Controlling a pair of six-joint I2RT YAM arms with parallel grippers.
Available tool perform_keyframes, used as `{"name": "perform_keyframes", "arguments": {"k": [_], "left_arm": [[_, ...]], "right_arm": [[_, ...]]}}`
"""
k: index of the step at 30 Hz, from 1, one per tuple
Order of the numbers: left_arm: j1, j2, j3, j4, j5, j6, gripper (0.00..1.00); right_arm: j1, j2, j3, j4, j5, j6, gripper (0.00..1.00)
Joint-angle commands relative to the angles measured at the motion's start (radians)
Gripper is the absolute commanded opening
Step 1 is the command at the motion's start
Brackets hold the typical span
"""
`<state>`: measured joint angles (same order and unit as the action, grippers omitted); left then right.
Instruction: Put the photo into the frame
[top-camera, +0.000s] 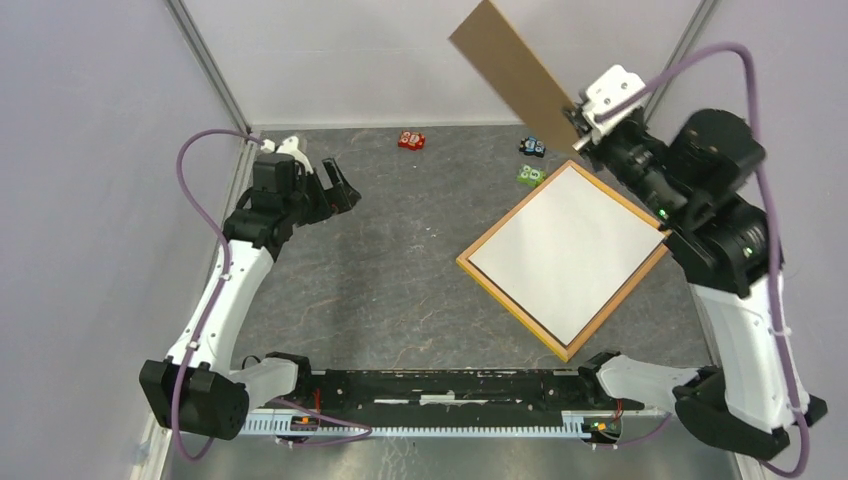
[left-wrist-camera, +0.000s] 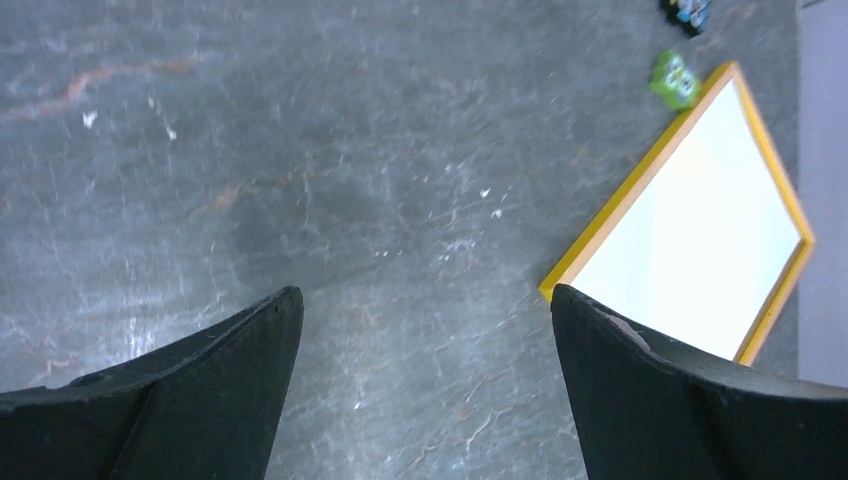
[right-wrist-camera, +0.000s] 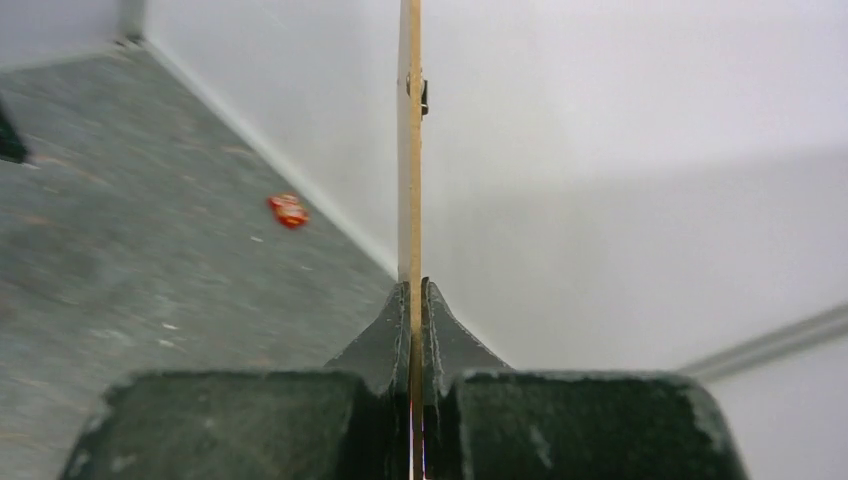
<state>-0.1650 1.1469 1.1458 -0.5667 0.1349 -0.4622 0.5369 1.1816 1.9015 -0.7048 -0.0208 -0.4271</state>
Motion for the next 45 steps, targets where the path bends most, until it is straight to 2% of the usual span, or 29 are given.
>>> {"name": "perform_keyframes", "arguments": {"k": [1,6,10,16,20,29,45], "left_arm": [[-0.006,-0.014,-0.073,0.045,0.034,0.029,1.0],[-0.044,-0.013,-0.096,0.068,0.028,0.032,1.0],[-0.07,-0.014,-0.108,0.075,0.006,0.045,1.0],[-0.087,-0.013,-0.132,0.086,0.003,0.054,1.0],[-0.093,-0.003,-0.13,0.085,0.007,0.054,1.0],[-0.094,0.011,-0.132,0.09,0.019,0.05,1.0],[-0.094,0.01,-0.143,0.094,0.022,0.051,1.0]], "right_arm": [[0.0,-0.043,-0.057,0.002,0.205,-0.334,0.0],[0.0,-0.108,-0.304,0.103,0.395,-0.462,0.0],[0.001,-0.185,-0.47,0.216,0.42,-0.5,0.0],[0.018,-0.243,-0.663,0.187,0.397,-0.521,0.0],[0.027,-0.325,-0.81,0.228,0.42,-0.512,0.0],[0.027,-0.449,-0.986,0.282,0.464,-0.501,0.0],[0.027,-0.503,-1.148,0.367,0.502,-0.456,0.0]]}}
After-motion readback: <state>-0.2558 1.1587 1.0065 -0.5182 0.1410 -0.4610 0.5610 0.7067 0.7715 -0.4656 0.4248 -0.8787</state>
